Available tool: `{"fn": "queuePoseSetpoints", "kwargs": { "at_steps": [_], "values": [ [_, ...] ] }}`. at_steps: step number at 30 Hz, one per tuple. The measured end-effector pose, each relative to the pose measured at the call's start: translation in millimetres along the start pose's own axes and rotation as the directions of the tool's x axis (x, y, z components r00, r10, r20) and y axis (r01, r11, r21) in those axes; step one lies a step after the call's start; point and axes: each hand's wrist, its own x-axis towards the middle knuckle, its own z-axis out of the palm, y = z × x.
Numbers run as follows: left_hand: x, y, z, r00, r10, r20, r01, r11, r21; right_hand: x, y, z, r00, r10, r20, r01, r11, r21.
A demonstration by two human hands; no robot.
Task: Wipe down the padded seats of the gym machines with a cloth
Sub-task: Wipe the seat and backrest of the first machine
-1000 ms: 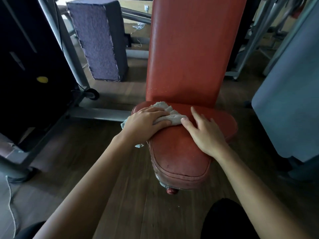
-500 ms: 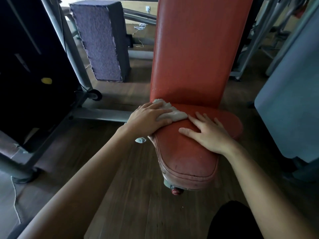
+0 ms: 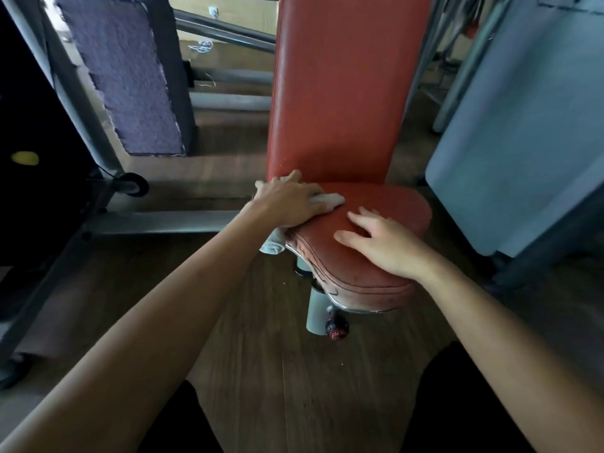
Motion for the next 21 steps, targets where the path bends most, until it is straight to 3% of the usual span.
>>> {"fn": "queuePoseSetpoints", "kwargs": {
  "at_steps": [5, 9, 12, 14, 16, 21],
  "values": [
    [4, -7, 8, 0.995, 0.091, -0.038, -0.094, 0.991, -0.095, -5, -1, 14, 0.986, 0.018, -0.165, -0.016, 1.0, 0.009],
    [-8, -12, 21, 0.959, 0.081, -0.27, -0.1, 0.993, -0.056, -5, -1, 18, 0.971, 0.01, -0.241, 0.002, 0.999, 0.051],
    [-21, -18, 30, 0.9, 0.042, -0.433, -0.11, 0.985, -0.133, -5, -1, 20, 0.966, 0.005, -0.26, 0.004, 0.999, 0.035],
    [-40, -22, 35, 0.824, -0.052, -0.564, -0.147, 0.942, -0.302, -5, 0, 19, 0.964, 0.009, -0.267, 0.002, 0.999, 0.044],
    [-71, -21, 43, 0.736, -0.232, -0.636, -0.159, 0.854, -0.495, -3, 1, 17, 0.964, 0.012, -0.265, 0.001, 0.999, 0.052],
    [-146, 9, 92, 0.669, -0.559, -0.49, -0.124, 0.566, -0.815, -1, 2, 18, 0.963, 0.012, -0.27, 0.001, 0.999, 0.048]
  ]
}}
